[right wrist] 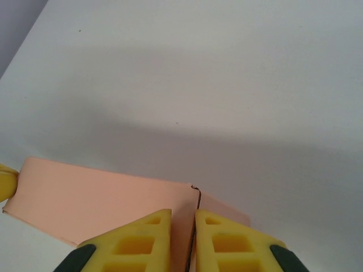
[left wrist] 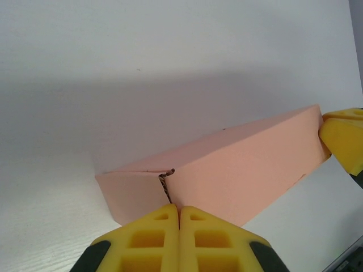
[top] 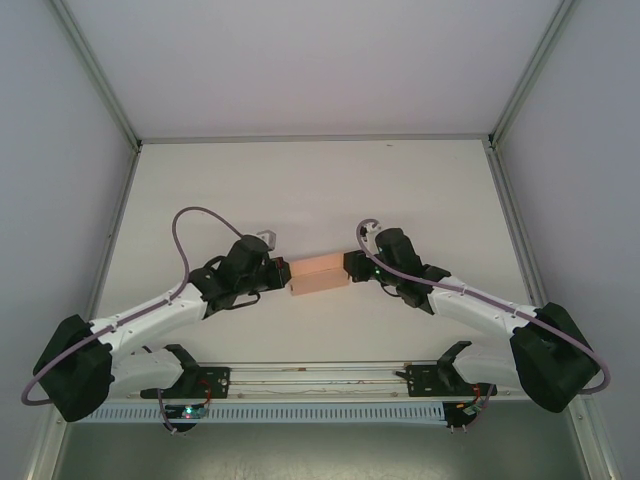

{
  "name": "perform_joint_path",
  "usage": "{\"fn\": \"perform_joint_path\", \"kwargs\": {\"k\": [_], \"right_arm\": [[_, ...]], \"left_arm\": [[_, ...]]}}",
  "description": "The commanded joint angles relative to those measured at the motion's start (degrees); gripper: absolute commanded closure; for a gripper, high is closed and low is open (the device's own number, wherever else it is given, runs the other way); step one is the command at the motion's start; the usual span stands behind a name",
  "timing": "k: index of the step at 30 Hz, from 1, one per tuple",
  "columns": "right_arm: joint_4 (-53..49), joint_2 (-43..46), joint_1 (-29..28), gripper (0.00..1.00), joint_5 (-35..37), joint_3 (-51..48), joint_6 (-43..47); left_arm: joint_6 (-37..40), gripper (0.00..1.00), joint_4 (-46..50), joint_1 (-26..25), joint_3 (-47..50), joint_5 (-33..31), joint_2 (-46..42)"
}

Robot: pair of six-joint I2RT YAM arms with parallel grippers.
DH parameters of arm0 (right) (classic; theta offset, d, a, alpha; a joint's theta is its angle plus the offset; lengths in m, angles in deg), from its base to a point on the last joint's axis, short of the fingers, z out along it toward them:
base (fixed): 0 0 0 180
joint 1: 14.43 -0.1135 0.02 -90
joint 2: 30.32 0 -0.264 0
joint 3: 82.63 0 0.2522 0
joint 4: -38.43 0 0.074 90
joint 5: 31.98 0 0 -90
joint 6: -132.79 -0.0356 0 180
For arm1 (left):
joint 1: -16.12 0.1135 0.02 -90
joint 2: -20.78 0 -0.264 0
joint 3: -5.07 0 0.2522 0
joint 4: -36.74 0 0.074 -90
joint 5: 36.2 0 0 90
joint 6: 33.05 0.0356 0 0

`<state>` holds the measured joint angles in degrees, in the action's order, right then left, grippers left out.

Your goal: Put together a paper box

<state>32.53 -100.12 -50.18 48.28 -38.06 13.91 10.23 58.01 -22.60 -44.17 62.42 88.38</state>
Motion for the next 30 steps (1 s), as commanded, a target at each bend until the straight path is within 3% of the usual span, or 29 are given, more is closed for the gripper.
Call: {"fn": "perform_joint_path", "kwargs": {"k": [1,3,9,11,17,23,27,30], "right_arm": [[-9.78,-2.68,0.14,0.88,0.44,-3.41,-2.23],[-11.7,-3.2,0.37,0.92,0.94,-3.56,-3.72],[-21.67,-7.62,0.72,0.92,3.55,-0.94,-7.33],[-22.73,-9.68,0.76,0.92,3.08,-0.07,-7.41],[-23.41,-9.18,0.25,0.94,3.1,2.56,-5.9],[-19.8,-1.83,-0.53,0.85,2.12,3.45,-1.1],[-16.95,-1.52,-0.9,0.69,0.68,3.67,0.14],[-16.1,-1.41,-1.08,0.68,1.66,5.02,0.45]], "left_arm": [[-1.38,1.0,18.2,0.77,3.46,-4.11,7.01],[-2.4,1.0,23.12,0.75,2.07,-5.93,9.06],[-5.79,0.82,33.42,0.76,-1.16,-6.6,13.55],[-5.71,0.77,34.33,0.83,-1.62,-6.6,14.46],[-2.51,0.75,32.97,0.73,-4.48,-4.98,14.59],[0.97,0.62,29.0,0.51,-6.17,-3.43,8.08],[3.62,0.54,26.13,0.44,-7.45,-2.16,5.33],[5.22,0.44,24.92,0.4,-9.3,-2.23,4.51]]}}
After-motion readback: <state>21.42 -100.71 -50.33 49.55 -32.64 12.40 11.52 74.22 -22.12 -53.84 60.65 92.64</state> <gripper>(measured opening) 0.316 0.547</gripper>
